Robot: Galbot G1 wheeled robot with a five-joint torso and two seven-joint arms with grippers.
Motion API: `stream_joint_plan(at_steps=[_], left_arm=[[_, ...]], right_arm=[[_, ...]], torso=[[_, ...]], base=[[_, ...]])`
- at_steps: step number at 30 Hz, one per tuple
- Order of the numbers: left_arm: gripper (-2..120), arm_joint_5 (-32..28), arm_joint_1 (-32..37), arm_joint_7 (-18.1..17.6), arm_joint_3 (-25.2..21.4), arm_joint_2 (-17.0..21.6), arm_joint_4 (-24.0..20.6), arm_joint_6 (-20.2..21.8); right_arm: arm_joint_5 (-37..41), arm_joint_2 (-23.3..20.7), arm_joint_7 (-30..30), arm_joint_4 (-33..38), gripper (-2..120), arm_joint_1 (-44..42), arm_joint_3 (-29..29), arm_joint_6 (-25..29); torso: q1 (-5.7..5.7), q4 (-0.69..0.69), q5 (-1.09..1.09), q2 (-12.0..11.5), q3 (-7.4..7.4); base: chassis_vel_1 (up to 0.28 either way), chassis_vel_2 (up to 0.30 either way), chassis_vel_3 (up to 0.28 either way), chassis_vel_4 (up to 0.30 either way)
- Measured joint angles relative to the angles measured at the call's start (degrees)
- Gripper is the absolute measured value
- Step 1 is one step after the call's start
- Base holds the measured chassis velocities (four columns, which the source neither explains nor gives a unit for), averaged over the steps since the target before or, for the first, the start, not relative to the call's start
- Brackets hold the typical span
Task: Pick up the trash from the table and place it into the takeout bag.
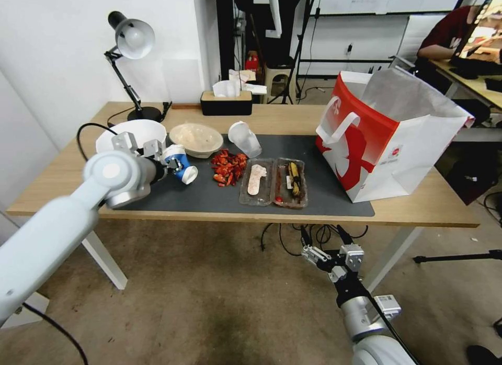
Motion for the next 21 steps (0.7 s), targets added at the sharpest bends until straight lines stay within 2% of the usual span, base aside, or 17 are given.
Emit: stream_joint_plan(at_steps=[1,4,5,7,8,9,10,12,13,15,16,17,18,19,20,21], left_arm=[[13,0.00,0.00,0.00,0.00,0.00,0.00,0.00],[11,4.92,1.21,2.97,-1.58,1.60,-5.43,-1.11],[11,4.92,1.21,2.97,-1.58,1.60,-5.43,-1.11],[11,7.69,0.84,4.91,-1.61,1.96,-6.47,-1.66],[11,10.63,0.27,7.17,-1.56,2.23,-6.91,-2.29],[11,10.63,0.27,7.17,-1.56,2.23,-6.91,-2.29],[10,14.71,-0.55,10.61,-1.27,2.52,-6.98,-3.38],[10,25.02,-3.33,20.84,0.44,2.75,-5.88,-7.09],[10,25.02,-3.33,20.84,0.44,2.75,-5.88,-7.09],[10,31.69,-8.43,29.93,3.01,2.18,-4.15,-10.94],[10,31.69,-8.43,29.93,3.01,2.18,-4.15,-10.94],[10,34.16,-11.29,34.41,5.38,1.83,-3.26,-12.99],[10,35.26,-12.87,37.06,6.65,1.67,-2.70,-14.07],[10,38.08,-19.09,45.32,11.38,0.41,-0.67,-16.45],[10,38.08,-19.09,45.32,11.38,0.41,-0.67,-16.45],[10,39.35,-24.37,48.82,15.30,-1.28,1.04,-17.73]], right_arm=[[0.00,0.00,0.00,0.00,100,0.00,0.00,0.00],[0.00,0.00,0.00,0.00,100,0.00,0.00,0.00],[0.00,0.00,0.00,0.00,100,0.00,0.00,0.00],[0.00,0.00,0.00,0.00,100,0.00,0.00,0.00],[0.00,0.00,0.00,0.00,100,-0.01,0.00,0.00],[0.00,0.00,0.00,0.00,100,-0.01,0.00,0.00],[0.00,0.00,0.00,0.00,100,0.00,0.00,0.00],[0.00,0.00,0.00,0.00,100,0.00,0.00,0.00],[0.00,0.00,0.00,0.00,100,0.00,0.00,0.00],[0.00,0.00,0.00,0.00,100,0.00,0.00,0.00],[0.00,0.00,0.00,0.00,100,0.00,0.00,0.00],[0.00,0.00,0.00,0.00,100,0.00,0.00,0.00],[0.00,0.00,0.00,0.00,100,-0.01,0.01,0.00],[0.00,0.00,0.00,0.00,100,0.00,0.00,0.00],[0.00,0.00,0.00,0.00,100,0.00,0.00,0.00],[0.00,0.00,0.00,0.00,100,-0.01,0.00,0.00]], torso=[[0.00,0.00,0.00,0.00,0.00],[0.00,-0.01,0.01,0.00,0.00],[0.00,-0.01,0.01,0.00,0.00],[-0.01,-0.01,0.02,0.00,0.00],[0.00,-0.01,0.01,0.00,0.00],[0.00,-0.01,0.01,0.00,0.00],[0.00,-0.02,0.02,0.00,-0.01],[0.00,-0.01,-0.01,0.00,0.00],[0.00,-0.01,-0.01,0.00,0.00],[0.01,-0.02,0.04,0.00,0.00],[0.01,-0.02,0.04,0.00,0.00],[0.01,-0.03,0.01,0.00,0.00],[0.01,-0.03,0.00,0.00,0.00],[0.01,0.00,0.02,0.00,0.00],[0.01,0.00,0.02,0.00,0.00],[0.01,-0.02,0.01,0.00,0.00]], base=[[0.000,0.000,0.000,0.000],[0.000,0.000,0.000,0.000],[0.000,0.000,0.000,0.000],[0.000,0.000,0.000,0.000],[0.000,0.000,0.000,0.000],[0.000,0.000,0.000,0.000],[0.000,0.000,0.000,0.000],[0.000,0.000,0.000,0.000],[0.000,0.000,0.000,0.000],[0.000,0.000,0.000,0.000],[0.000,0.000,0.000,0.000],[0.000,0.000,0.000,0.000],[0.000,0.000,0.000,0.000],[0.000,0.000,0.000,0.000],[0.000,0.000,0.000,0.000],[0.000,0.000,0.000,0.000]])
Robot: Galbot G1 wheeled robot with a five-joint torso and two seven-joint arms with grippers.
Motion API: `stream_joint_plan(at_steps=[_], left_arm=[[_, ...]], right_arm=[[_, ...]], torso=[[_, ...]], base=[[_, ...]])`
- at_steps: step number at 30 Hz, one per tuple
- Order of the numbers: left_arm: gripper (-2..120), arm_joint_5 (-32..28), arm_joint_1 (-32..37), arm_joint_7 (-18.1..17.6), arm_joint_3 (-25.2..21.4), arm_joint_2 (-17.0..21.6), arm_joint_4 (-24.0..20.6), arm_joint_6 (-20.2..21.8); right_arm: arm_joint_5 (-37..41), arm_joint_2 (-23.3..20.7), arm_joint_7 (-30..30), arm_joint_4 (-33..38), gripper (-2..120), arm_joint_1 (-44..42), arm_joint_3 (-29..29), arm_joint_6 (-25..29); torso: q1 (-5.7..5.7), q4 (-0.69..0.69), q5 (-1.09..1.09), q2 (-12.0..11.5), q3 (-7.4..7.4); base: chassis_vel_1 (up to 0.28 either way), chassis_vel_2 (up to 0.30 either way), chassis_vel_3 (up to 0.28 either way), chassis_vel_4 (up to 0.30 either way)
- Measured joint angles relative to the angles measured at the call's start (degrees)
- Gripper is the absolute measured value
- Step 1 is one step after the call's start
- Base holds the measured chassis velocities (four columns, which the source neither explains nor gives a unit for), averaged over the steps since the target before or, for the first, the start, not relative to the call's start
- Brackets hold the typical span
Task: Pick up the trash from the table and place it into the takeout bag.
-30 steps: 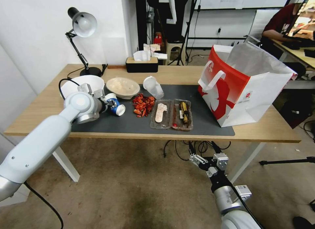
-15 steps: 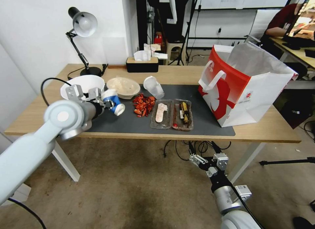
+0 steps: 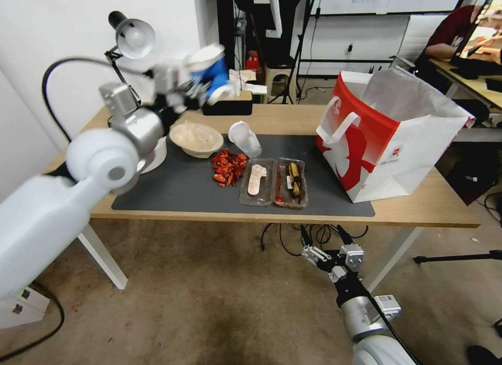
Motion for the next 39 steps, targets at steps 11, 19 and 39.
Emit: stream_joint_plan(at_steps=[11,19,39], left_arm=[[10,1.29,-18.73,5.79,17.89,-11.91,11.42,-4.28],[9,3.60,-28.62,4.74,26.31,-25.57,23.33,-2.39],[9,21.21,-33.34,9.18,37.94,-40.24,37.64,-0.46]], right_arm=[[0.00,-0.01,0.00,0.00,100,0.00,0.00,0.00],[0.00,0.00,0.00,0.00,100,0.00,0.00,0.00],[0.00,0.00,0.00,0.00,100,0.00,0.00,0.00]], torso=[[0.00,0.01,0.01,0.00,0.00],[0.00,-0.02,0.04,0.00,0.00],[-0.01,0.00,0.01,0.01,-0.01]], base=[[0.000,0.000,0.000,0.000],[0.000,0.000,0.000,0.000],[0.000,0.000,0.000,0.000]])
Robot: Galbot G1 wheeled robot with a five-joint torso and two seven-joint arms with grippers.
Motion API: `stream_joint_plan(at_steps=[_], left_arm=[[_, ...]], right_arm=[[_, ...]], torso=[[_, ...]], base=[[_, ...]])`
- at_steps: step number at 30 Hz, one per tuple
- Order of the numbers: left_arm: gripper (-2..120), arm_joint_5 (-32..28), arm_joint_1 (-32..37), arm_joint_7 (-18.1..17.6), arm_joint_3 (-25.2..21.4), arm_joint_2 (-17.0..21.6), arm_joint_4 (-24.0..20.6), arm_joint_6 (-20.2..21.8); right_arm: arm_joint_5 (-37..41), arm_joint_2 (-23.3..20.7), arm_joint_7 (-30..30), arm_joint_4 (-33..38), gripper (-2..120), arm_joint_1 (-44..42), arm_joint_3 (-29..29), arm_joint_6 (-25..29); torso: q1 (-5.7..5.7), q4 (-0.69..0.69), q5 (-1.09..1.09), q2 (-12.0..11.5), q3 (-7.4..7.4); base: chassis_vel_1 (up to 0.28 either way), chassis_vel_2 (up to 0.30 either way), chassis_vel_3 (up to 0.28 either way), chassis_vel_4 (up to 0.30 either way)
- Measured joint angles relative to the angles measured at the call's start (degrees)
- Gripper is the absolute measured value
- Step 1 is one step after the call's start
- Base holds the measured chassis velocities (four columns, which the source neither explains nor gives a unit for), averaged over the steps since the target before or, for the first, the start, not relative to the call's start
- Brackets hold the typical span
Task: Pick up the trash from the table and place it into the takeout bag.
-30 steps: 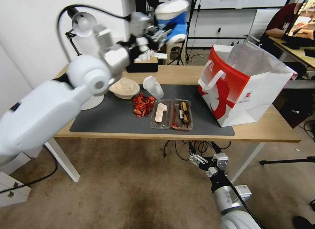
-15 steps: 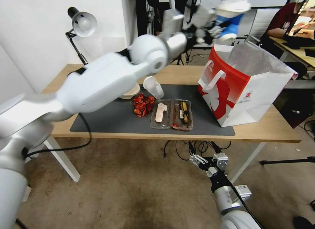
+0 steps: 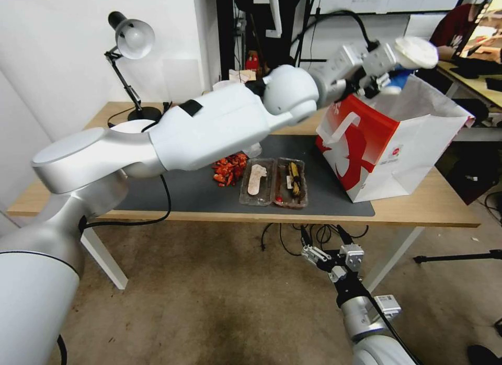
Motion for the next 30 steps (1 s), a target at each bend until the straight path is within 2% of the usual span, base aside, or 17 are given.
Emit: stream_joint_plan(at_steps=[2,7,10,11,16,17,19,21,23,25,27,28,30], left_arm=[[9,4.59,-0.07,1.66,1.18,-1.08,2.96,-0.69],[13,6.13,0.00,1.44,1.76,-1.27,3.37,-0.55],[27,5.94,0.12,1.31,1.77,-0.63,3.00,-0.44],[27,5.94,0.12,1.31,1.77,-0.63,3.00,-0.44],[47,4.17,0.29,1.13,1.72,0.11,1.29,-0.29],[47,4.17,0.29,1.13,1.72,0.11,1.29,-0.29],[60,3.74,0.45,0.94,1.72,0.17,0.94,-0.24],[62,3.68,0.45,0.91,1.72,0.17,0.90,-0.23],[74,3.45,0.27,0.85,1.93,0.15,0.76,-0.19],[77,3.44,0.19,0.84,1.99,0.12,0.76,-0.16],[89,3.40,-0.15,0.80,2.30,-0.06,0.93,-0.05],[89,3.40,-0.15,0.80,2.30,-0.06,0.93,-0.05],[98,3.30,-0.28,0.66,2.32,-0.40,1.44,-0.06]], right_arm=[[0.00,0.00,0.00,0.00,100,0.00,0.00,0.00],[0.00,0.00,0.00,0.00,100,0.01,0.00,0.00],[0.00,0.00,0.00,0.00,100,0.00,0.00,0.00],[0.00,0.00,0.00,0.00,100,0.00,0.00,0.00],[0.00,0.00,0.00,0.00,100,0.00,0.00,0.00],[0.00,0.00,0.00,0.00,100,0.00,0.00,0.00],[0.00,0.00,0.00,0.00,100,0.00,0.00,0.00],[0.00,0.00,0.00,0.00,100,0.00,0.00,0.00],[0.00,0.00,0.00,0.00,100,0.00,0.00,0.00],[0.00,0.00,0.00,0.00,100,0.00,0.00,0.00],[0.00,0.00,0.00,0.00,100,0.00,0.00,0.00],[0.00,0.00,0.00,0.00,100,0.00,0.00,0.00],[0.00,0.00,0.00,0.00,100,0.00,0.00,0.00]], torso=[[0.00,0.01,0.00,-0.01,0.01],[0.00,0.00,0.00,0.00,0.00],[0.00,0.01,-0.01,0.00,0.00],[0.00,0.01,-0.01,0.00,0.00],[0.00,0.00,-0.01,0.00,0.00],[0.00,0.00,-0.01,0.00,0.00],[0.00,0.01,-0.01,0.00,0.00],[0.00,0.01,-0.01,0.00,0.00],[0.00,0.01,-0.01,0.00,0.00],[0.00,0.01,-0.01,0.00,0.00],[0.00,0.01,-0.01,-0.01,0.00],[0.00,0.01,-0.01,-0.01,0.00],[0.00,0.01,0.00,0.00,0.00]], base=[[0.000,0.000,0.000,0.000],[0.000,0.000,0.000,0.000],[0.000,0.000,0.000,0.000],[0.000,0.000,0.000,0.000],[0.000,0.000,0.000,0.000],[0.000,0.000,0.000,0.000],[0.000,0.000,0.000,0.000],[0.000,0.000,0.000,0.000],[0.000,0.000,0.000,0.000],[0.000,0.000,0.000,0.000],[0.000,0.000,0.000,0.000],[0.000,0.000,0.000,0.000],[0.000,0.000,0.000,0.000]])
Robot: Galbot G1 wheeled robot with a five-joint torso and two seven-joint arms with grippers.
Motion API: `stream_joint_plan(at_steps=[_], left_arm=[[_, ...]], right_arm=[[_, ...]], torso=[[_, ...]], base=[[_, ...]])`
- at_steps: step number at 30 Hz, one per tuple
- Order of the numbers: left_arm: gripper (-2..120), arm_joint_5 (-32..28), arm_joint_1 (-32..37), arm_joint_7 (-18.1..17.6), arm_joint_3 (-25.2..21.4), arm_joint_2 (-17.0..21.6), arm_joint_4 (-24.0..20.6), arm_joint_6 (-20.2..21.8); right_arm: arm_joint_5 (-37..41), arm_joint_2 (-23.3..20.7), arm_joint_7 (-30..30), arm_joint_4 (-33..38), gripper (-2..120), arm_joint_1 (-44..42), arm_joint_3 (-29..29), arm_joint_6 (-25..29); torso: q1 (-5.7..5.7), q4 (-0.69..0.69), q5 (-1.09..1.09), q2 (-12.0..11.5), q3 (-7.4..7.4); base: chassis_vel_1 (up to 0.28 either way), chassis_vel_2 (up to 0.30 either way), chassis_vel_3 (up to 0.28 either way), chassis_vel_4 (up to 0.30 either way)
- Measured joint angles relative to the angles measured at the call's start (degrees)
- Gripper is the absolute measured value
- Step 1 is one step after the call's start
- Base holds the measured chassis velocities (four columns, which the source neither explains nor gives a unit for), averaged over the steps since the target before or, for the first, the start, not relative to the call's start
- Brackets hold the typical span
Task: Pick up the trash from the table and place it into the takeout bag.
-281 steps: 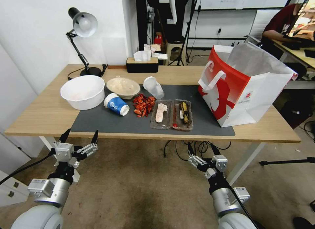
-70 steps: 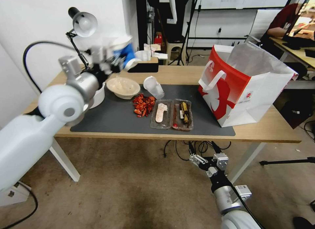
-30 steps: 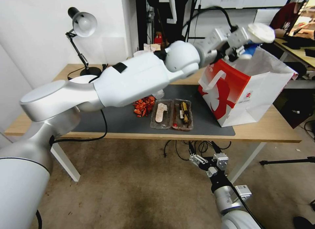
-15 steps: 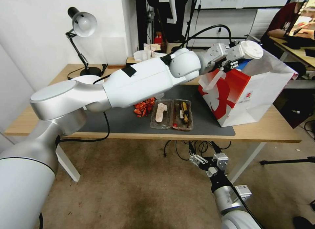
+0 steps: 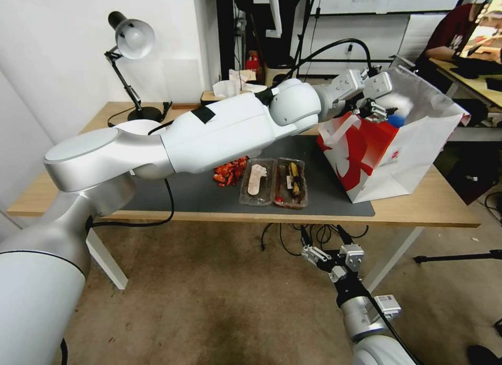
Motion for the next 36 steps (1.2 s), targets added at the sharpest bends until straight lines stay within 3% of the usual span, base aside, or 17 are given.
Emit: stream_joint_plan(at_steps=[9,12,17,20,21,24,25,28,29,30,32,34,35,36], left_arm=[[100,-2.46,0.03,-1.96,-2.78,0.17,-1.10,-0.66],[100,-8.01,-0.02,-4.76,-6.63,0.57,-3.05,-1.80],[100,-10.32,-0.42,-7.47,-10.22,2.32,-4.74,-2.52],[100,-10.94,0.48,-8.38,-12.61,7.89,-9.53,-2.71],[100,-10.94,0.48,-8.38,-12.61,7.89,-9.53,-2.71],[100,-10.48,4.48,-8.98,-14.76,15.59,-17.09,-2.68],[100,-10.48,4.48,-8.98,-14.76,15.59,-17.09,-2.68],[100,-7.97,11.17,-9.34,-18.14,23.92,-25.78,-2.64],[100,-7.97,11.17,-9.34,-18.14,23.92,-25.78,-2.64],[100,-6.67,15.43,-9.33,-20.80,28.26,-30.19,-2.63],[100,-4.70,21.65,-9.28,-25.39,33.25,-34.93,-2.64],[100,-4.12,23.04,-9.27,-26.43,34.11,-35.74,-2.66],[100,-1.13,31.45,-8.97,-32.27,37.97,-39.44,-2.82],[100,-0.51,33.97,-8.80,-33.80,38.82,-40.33,-2.86]], right_arm=[[0.00,0.00,0.00,0.00,100,0.00,0.00,0.00],[0.00,0.00,0.00,0.00,100,0.00,0.00,0.00],[0.00,0.00,0.00,0.00,100,0.00,0.00,0.00],[0.00,0.00,0.00,0.00,100,0.01,0.00,0.00],[0.00,0.00,0.00,0.00,100,0.01,0.00,0.00],[0.00,0.01,0.00,0.00,100,0.01,0.00,0.00],[0.00,0.01,0.00,0.00,100,0.01,0.00,0.00],[0.00,0.00,0.00,0.00,100,0.01,0.00,0.00],[0.00,0.00,0.00,0.00,100,0.01,0.00,0.00],[0.00,0.00,0.00,0.00,100,0.00,0.00,0.00],[0.00,0.00,0.00,0.00,100,0.01,0.00,0.00],[0.00,0.00,0.00,0.00,100,0.01,0.00,0.00],[0.00,0.00,0.00,0.00,100,0.00,0.00,0.00],[0.00,0.00,0.00,0.00,100,0.00,0.01,0.00]], torso=[[0.00,0.00,0.00,0.00,0.00],[0.00,-0.01,0.00,0.00,0.00],[0.00,-0.03,0.00,0.00,0.00],[0.00,0.00,-0.01,0.00,0.00],[0.00,0.00,-0.01,0.00,0.00],[0.00,0.00,-0.02,0.00,0.00],[0.00,0.00,-0.02,0.00,0.00],[0.00,0.01,-0.04,0.00,0.00],[0.00,0.01,-0.04,0.00,0.00],[0.00,0.00,-0.04,0.00,0.00],[0.00,0.01,-0.02,0.00,-0.01],[0.00,0.02,-0.03,0.00,-0.01],[0.00,0.00,-0.01,0.00,-0.01],[0.00,0.00,-0.01,0.00,0.00]], base=[[0.000,0.000,0.000,0.000],[0.000,0.000,0.000,0.000],[0.000,0.000,0.000,0.000],[0.000,0.000,0.000,0.000],[0.000,0.000,0.000,0.000],[0.000,0.000,0.000,0.000],[0.000,0.000,0.000,0.000],[0.000,0.000,0.000,0.000],[0.000,0.000,0.000,0.000],[0.000,0.000,0.000,0.000],[0.000,0.000,0.000,0.000],[0.000,0.000,0.000,0.000],[0.000,0.000,0.000,0.000],[0.000,0.000,0.000,0.000]])
